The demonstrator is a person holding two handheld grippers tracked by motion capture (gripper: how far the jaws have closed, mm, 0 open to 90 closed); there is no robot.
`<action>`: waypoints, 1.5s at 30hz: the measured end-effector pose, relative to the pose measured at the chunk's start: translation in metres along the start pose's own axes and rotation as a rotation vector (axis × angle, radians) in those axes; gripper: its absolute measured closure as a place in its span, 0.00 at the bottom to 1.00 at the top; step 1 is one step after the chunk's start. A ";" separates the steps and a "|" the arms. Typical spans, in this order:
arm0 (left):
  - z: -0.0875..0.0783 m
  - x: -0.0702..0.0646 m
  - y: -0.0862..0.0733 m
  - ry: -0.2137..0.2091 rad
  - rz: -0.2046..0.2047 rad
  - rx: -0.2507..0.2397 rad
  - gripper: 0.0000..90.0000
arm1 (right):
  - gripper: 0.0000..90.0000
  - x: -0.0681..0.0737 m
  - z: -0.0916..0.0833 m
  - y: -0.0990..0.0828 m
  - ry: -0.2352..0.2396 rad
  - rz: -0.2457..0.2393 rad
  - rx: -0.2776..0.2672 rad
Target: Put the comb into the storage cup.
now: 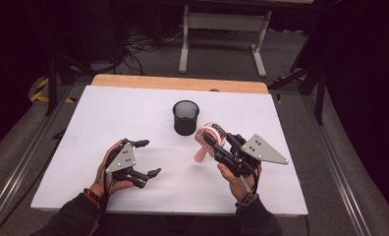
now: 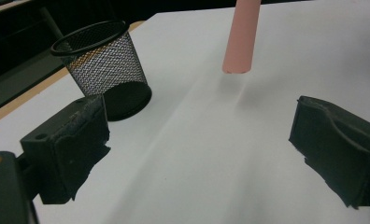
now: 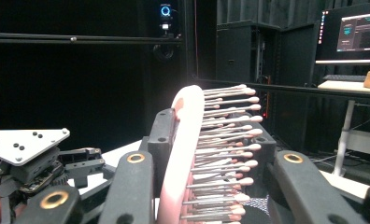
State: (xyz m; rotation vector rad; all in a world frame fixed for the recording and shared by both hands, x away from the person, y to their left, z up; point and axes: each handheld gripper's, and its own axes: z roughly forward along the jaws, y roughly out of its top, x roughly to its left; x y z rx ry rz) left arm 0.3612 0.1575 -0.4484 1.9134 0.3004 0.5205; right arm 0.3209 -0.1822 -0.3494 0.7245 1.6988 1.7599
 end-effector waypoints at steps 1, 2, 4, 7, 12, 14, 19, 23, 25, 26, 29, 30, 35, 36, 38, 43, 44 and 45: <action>-0.001 0.000 0.000 -0.003 0.002 -0.005 0.06 | 0.70 0.000 0.000 0.000 -0.001 -0.001 0.000; -0.003 -0.001 0.001 -0.005 0.006 -0.011 0.06 | 0.70 -0.001 0.000 0.000 -0.003 -0.002 0.000; -0.005 -0.001 0.002 -0.006 0.018 -0.010 0.06 | 0.70 -0.002 0.000 0.001 -0.008 -0.001 0.002; -0.008 0.001 0.000 -0.010 0.014 -0.007 0.06 | 0.70 -0.004 0.002 0.001 -0.014 -0.002 -0.001; -0.016 0.005 -0.007 0.005 0.008 0.000 0.06 | 0.70 -0.008 0.001 0.008 -0.031 -0.002 -0.017; -0.020 0.006 -0.010 0.014 0.013 0.015 0.06 | 0.70 -0.009 0.001 0.010 -0.035 -0.008 -0.022; -0.029 0.009 -0.020 0.025 0.001 0.028 0.06 | 0.70 -0.012 0.005 0.016 -0.042 -0.011 -0.033; -0.034 0.011 -0.024 0.026 -0.008 0.031 0.06 | 0.70 -0.013 0.009 0.019 -0.045 -0.018 -0.037; -0.036 0.010 -0.026 0.026 -0.004 0.034 0.06 | 0.70 -0.014 0.013 0.021 -0.048 -0.023 -0.036; -0.038 0.010 -0.027 0.025 -0.005 0.035 0.06 | 0.70 -0.014 0.014 0.021 -0.047 -0.024 -0.035; -0.041 0.011 -0.029 0.029 -0.013 0.036 0.06 | 0.70 -0.016 0.019 0.022 -0.046 -0.020 -0.033; -0.044 0.012 -0.031 0.032 -0.022 0.029 0.06 | 0.70 -0.016 0.021 0.023 -0.046 -0.022 -0.032; -0.048 0.013 -0.032 0.062 -0.017 0.039 0.07 | 0.70 -0.017 0.028 0.027 -0.054 -0.028 -0.024; -0.050 0.013 -0.033 0.060 -0.034 0.030 0.07 | 0.70 -0.018 0.030 0.028 -0.051 -0.029 -0.026; -0.051 0.012 -0.035 0.055 -0.037 0.032 0.06 | 0.70 -0.018 0.033 0.031 -0.056 -0.036 -0.028; -0.056 0.013 -0.038 0.050 -0.055 0.030 0.07 | 0.70 -0.018 0.041 0.039 -0.053 -0.045 -0.022; -0.056 0.012 -0.039 0.054 -0.047 0.039 0.07 | 0.70 -0.019 0.042 0.039 -0.052 -0.045 -0.021; -0.057 0.011 -0.040 0.054 -0.040 0.046 0.07 | 0.70 -0.019 0.044 0.040 -0.054 -0.043 -0.017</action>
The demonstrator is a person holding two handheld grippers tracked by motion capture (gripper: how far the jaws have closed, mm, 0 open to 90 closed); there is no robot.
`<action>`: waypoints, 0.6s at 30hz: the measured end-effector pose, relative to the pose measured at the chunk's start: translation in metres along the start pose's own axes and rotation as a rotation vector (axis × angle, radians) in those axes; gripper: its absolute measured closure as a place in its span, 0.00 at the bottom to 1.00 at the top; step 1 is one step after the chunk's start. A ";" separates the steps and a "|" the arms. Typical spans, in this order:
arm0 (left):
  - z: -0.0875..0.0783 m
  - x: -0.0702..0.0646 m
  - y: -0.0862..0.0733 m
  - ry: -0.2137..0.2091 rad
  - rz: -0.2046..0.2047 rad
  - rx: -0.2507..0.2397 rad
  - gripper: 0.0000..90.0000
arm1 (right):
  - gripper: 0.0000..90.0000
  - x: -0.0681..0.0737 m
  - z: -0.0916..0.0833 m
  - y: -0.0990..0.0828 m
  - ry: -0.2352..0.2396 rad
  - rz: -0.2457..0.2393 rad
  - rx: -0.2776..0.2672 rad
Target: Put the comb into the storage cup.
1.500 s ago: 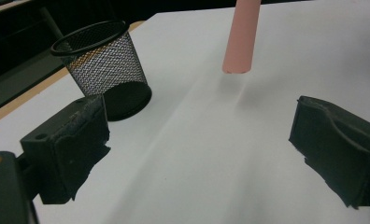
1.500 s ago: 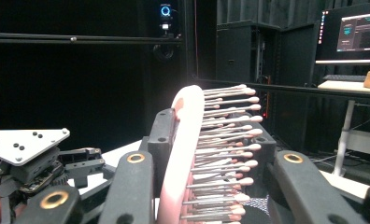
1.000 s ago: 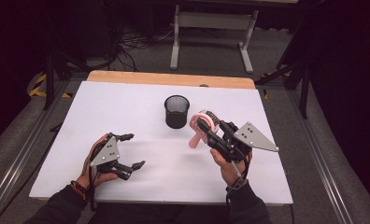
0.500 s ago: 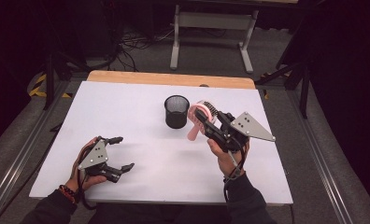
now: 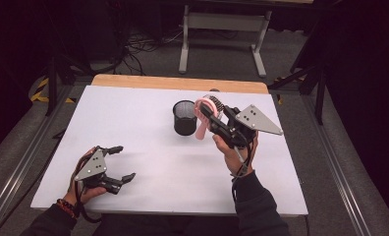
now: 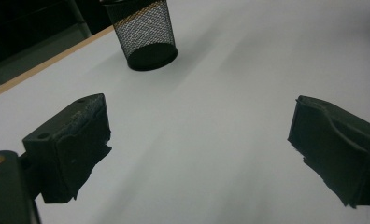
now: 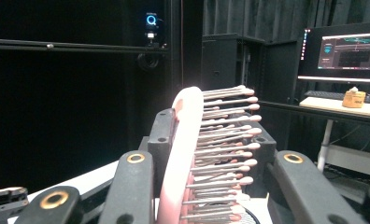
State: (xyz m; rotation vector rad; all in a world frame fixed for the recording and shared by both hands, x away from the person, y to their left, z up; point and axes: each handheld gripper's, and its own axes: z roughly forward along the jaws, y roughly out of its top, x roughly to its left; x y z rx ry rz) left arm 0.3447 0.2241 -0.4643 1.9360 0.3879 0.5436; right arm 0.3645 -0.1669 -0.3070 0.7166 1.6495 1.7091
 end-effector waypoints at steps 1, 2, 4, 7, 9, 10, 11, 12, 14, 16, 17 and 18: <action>-0.001 -0.001 -0.001 0.000 0.007 0.007 0.07 | 0.70 0.000 0.001 0.001 -0.002 -0.001 0.002; -0.001 -0.001 -0.002 0.001 0.007 0.009 0.07 | 0.70 -0.001 0.002 0.001 -0.003 -0.002 0.006; -0.002 -0.001 -0.003 -0.001 -0.002 0.008 0.07 | 0.70 -0.002 0.004 0.003 -0.008 -0.006 0.010; -0.005 0.001 -0.005 0.011 -0.012 0.004 0.07 | 0.70 -0.003 0.005 0.005 -0.011 -0.006 0.012; -0.007 0.001 -0.006 0.014 -0.021 -0.002 0.06 | 0.70 -0.004 0.005 0.007 -0.015 -0.007 0.009; -0.008 0.001 -0.006 0.014 -0.026 -0.004 0.06 | 0.70 -0.005 0.006 0.008 -0.018 -0.012 0.008; -0.008 0.002 -0.007 0.014 -0.027 -0.003 0.06 | 0.70 -0.005 0.006 0.010 -0.020 -0.014 0.009; -0.008 0.002 -0.007 0.014 -0.027 -0.003 0.06 | 0.70 -0.006 0.006 0.011 -0.021 -0.014 0.008; -0.010 0.003 -0.008 0.012 -0.045 -0.014 0.06 | 0.70 -0.007 0.006 0.013 -0.022 -0.011 0.007; -0.010 0.003 -0.008 0.012 -0.048 -0.015 0.06 | 0.70 -0.008 0.006 0.015 -0.029 -0.018 0.005; -0.010 0.003 -0.008 0.012 -0.048 -0.015 0.06 | 0.70 -0.008 0.006 0.015 -0.029 -0.018 0.005; -0.010 0.003 -0.008 0.011 -0.047 -0.015 0.06 | 0.70 -0.008 0.007 0.016 -0.031 -0.021 0.001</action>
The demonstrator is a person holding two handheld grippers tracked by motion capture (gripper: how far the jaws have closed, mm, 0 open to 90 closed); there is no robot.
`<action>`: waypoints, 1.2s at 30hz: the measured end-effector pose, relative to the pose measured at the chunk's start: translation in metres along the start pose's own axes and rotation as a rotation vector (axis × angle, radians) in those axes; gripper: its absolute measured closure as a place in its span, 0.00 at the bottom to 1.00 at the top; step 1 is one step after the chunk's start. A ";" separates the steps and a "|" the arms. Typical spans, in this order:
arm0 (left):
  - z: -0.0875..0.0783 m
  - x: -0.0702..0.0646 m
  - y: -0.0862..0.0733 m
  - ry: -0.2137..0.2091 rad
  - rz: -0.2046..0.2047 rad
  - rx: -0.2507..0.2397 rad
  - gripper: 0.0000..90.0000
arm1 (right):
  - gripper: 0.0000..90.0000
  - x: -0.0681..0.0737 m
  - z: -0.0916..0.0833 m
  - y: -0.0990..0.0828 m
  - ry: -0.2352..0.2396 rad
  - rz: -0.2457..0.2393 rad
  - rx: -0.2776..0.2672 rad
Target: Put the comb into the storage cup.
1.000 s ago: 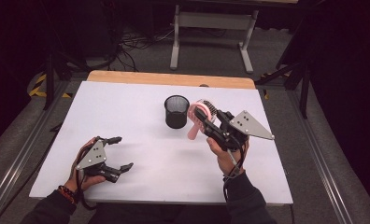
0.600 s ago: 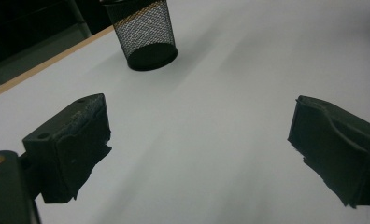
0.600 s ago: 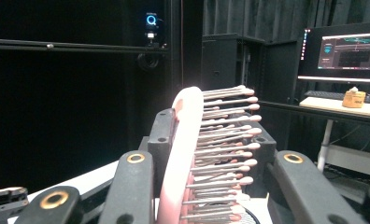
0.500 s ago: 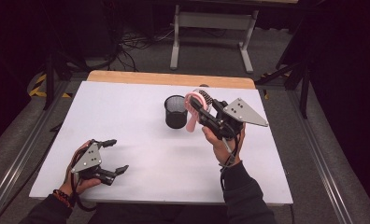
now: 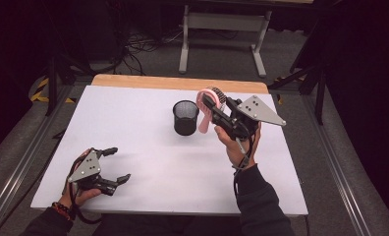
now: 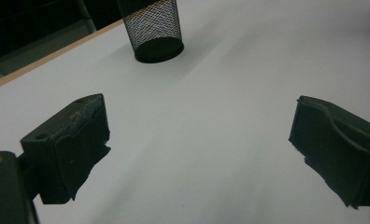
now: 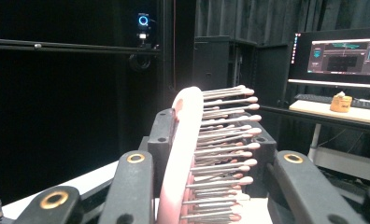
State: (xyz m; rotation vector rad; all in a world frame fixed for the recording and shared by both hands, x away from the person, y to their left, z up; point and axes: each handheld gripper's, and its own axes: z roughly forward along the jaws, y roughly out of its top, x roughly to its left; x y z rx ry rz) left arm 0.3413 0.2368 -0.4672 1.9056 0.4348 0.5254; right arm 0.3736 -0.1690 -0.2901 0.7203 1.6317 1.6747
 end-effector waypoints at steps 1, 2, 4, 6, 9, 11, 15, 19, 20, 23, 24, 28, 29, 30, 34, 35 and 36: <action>0.000 0.000 0.000 -0.001 -0.001 -0.001 0.06 | 0.70 -0.001 0.001 0.001 -0.003 -0.002 0.000; 0.000 0.000 0.000 -0.001 -0.001 -0.001 0.06 | 0.70 -0.002 0.002 0.002 -0.003 -0.001 0.002; -0.001 0.001 0.000 0.003 -0.001 -0.003 0.06 | 0.70 -0.003 0.003 0.002 -0.005 -0.001 0.004; -0.001 0.001 0.000 0.005 -0.001 -0.004 0.06 | 0.70 -0.003 0.005 0.003 -0.006 -0.004 0.005; -0.002 0.001 0.000 0.008 -0.003 -0.005 0.06 | 0.70 -0.003 0.008 0.004 -0.008 0.000 0.009; -0.003 0.002 -0.001 0.011 -0.002 -0.003 0.05 | 0.70 -0.005 0.011 0.005 -0.011 -0.001 0.010; -0.006 0.002 -0.002 0.021 -0.006 -0.005 0.05 | 0.70 -0.006 0.014 0.006 -0.011 0.000 0.010; -0.009 0.003 -0.003 0.026 -0.011 -0.006 0.05 | 0.70 -0.008 0.020 0.009 -0.017 -0.010 0.016; -0.009 0.003 -0.003 0.026 -0.011 -0.006 0.05 | 0.70 -0.008 0.021 0.009 -0.018 -0.001 0.014; -0.010 0.003 -0.004 0.029 -0.015 -0.009 0.05 | 0.70 -0.009 0.024 0.010 -0.022 0.006 0.012; -0.010 0.003 -0.004 0.028 -0.018 -0.011 0.05 | 0.70 -0.009 0.025 0.010 -0.025 0.002 0.013; -0.012 0.002 -0.004 0.029 -0.018 -0.010 0.05 | 0.70 -0.009 0.030 0.011 -0.023 0.001 0.017; -0.012 0.002 -0.005 0.031 -0.020 -0.014 0.05 | 0.70 -0.010 0.032 0.011 -0.025 -0.007 0.021; -0.012 0.002 -0.005 0.031 -0.020 -0.014 0.05 | 0.70 -0.010 0.032 0.011 -0.025 -0.007 0.021; -0.012 0.003 -0.005 0.027 -0.023 -0.014 0.06 | 0.70 -0.012 0.037 0.012 -0.036 0.000 0.017; -0.012 0.003 -0.005 0.018 -0.021 -0.019 0.06 | 0.70 -0.013 0.038 0.012 -0.041 0.002 0.018; -0.012 0.003 -0.005 0.018 -0.021 -0.019 0.06 | 0.70 -0.013 0.038 0.012 -0.041 0.002 0.018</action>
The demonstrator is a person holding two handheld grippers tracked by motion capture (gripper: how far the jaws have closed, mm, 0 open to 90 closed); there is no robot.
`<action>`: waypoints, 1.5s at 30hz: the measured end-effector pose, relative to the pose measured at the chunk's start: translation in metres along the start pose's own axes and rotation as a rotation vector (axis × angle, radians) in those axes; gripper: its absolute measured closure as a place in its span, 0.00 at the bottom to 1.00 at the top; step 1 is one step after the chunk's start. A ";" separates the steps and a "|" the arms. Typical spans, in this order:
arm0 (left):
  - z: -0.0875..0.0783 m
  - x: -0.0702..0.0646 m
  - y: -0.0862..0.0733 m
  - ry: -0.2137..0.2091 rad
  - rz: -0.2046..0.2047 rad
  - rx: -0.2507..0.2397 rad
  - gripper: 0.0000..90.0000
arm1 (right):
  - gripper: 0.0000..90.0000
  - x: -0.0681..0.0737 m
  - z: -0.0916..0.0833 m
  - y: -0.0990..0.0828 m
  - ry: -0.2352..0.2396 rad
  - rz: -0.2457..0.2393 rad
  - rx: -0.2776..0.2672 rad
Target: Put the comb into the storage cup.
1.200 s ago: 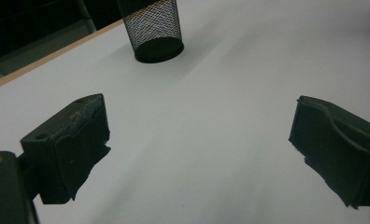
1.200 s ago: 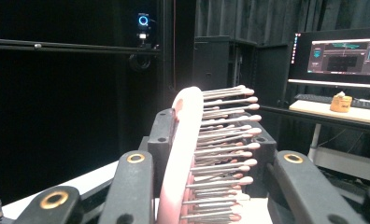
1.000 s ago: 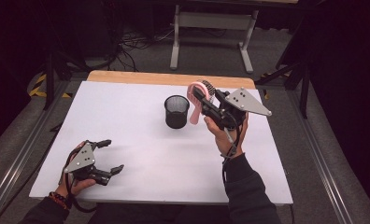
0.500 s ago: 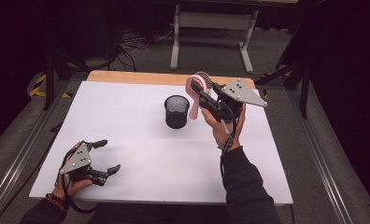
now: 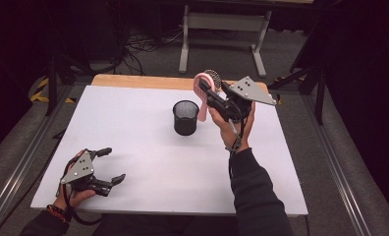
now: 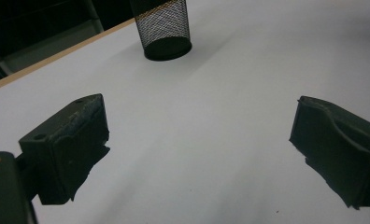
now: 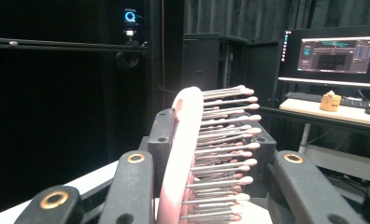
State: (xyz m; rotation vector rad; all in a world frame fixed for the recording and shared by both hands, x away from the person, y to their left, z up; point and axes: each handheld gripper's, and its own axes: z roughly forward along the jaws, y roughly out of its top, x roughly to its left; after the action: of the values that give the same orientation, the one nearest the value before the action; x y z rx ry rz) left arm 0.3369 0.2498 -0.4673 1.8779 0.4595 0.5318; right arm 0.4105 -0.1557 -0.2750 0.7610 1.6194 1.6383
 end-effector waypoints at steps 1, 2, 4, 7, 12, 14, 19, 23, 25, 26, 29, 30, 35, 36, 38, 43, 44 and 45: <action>0.000 0.000 0.000 0.001 0.000 -0.001 0.06 | 0.70 -0.001 0.001 0.000 -0.002 0.005 0.001; 0.000 0.000 0.000 0.001 0.001 -0.002 0.06 | 0.70 -0.002 0.002 0.000 -0.004 0.007 0.004; -0.001 0.001 0.000 -0.002 -0.003 -0.008 0.06 | 0.70 -0.004 0.004 -0.001 -0.014 0.008 0.008; 0.000 0.001 0.000 0.001 -0.008 -0.009 0.06 | 0.70 -0.005 0.006 0.000 -0.015 0.020 0.005; 0.000 0.001 0.000 0.002 -0.005 -0.006 0.06 | 0.70 -0.007 0.009 -0.001 -0.023 0.014 0.009; 0.000 0.001 -0.001 -0.002 -0.007 -0.005 0.06 | 0.70 -0.009 0.011 -0.001 -0.028 0.009 0.011; 0.001 0.000 -0.001 -0.003 -0.007 -0.005 0.06 | 0.70 -0.012 0.014 0.000 -0.033 0.015 0.012; 0.001 0.000 -0.001 -0.008 -0.009 -0.008 0.06 | 0.70 -0.017 0.017 0.002 -0.051 0.002 0.023; 0.001 0.001 -0.001 -0.007 -0.007 -0.005 0.06 | 0.70 -0.017 0.018 0.004 -0.053 0.009 0.018; 0.001 0.001 -0.001 -0.007 -0.007 -0.005 0.06 | 0.70 -0.018 0.019 0.005 -0.057 -0.002 0.017; 0.001 0.001 -0.001 -0.008 -0.006 -0.005 0.06 | 0.70 -0.018 0.021 0.008 -0.052 0.012 0.007; 0.001 0.001 -0.001 -0.008 -0.006 -0.005 0.06 | 0.70 -0.018 0.021 0.008 -0.052 0.012 0.007; 0.001 0.000 -0.001 -0.007 -0.010 -0.010 0.06 | 0.70 -0.017 0.027 0.009 -0.053 0.002 0.008; 0.001 0.000 -0.001 -0.008 -0.009 -0.010 0.06 | 0.70 -0.017 0.028 0.009 -0.053 0.001 0.009; 0.001 0.000 -0.001 -0.008 -0.010 -0.010 0.06 | 0.70 -0.016 0.031 0.009 -0.051 0.003 0.009; 0.001 0.000 -0.001 -0.006 -0.003 -0.004 0.06 | 0.70 -0.015 0.036 0.009 -0.045 0.011 0.006; 0.001 0.000 -0.001 -0.007 -0.006 -0.007 0.06 | 0.70 -0.015 0.036 0.009 -0.045 0.011 0.006; 0.001 0.000 0.000 -0.008 -0.006 -0.008 0.06 | 0.70 -0.014 0.037 0.009 -0.043 0.019 0.003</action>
State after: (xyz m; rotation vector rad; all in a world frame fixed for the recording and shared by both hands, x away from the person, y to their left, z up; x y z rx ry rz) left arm 0.3374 0.2490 -0.4681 1.8699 0.4573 0.5213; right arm 0.4481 -0.1451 -0.2639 0.8103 1.5891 1.6226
